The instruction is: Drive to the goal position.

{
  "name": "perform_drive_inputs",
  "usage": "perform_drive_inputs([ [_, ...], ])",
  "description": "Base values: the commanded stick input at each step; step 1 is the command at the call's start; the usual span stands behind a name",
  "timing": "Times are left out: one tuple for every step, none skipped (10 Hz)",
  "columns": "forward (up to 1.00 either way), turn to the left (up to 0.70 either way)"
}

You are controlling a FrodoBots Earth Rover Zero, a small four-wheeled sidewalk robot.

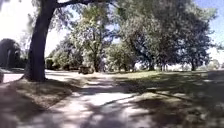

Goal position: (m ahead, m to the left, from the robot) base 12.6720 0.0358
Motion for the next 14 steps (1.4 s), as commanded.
perform_drive_inputs([
  [0.85,0.0],
  [0.85,0.0],
  [0.85,0.0],
  [0.85,0.0],
  [0.85,0.0],
  [0.85,0.0],
  [0.85,0.0],
  [0.85,0.0],
  [0.85,0.0],
  [0.85,0.0],
  [0.85,0.0],
  [0.85,0.0],
  [0.85,0.0],
  [0.85,0.0],
])
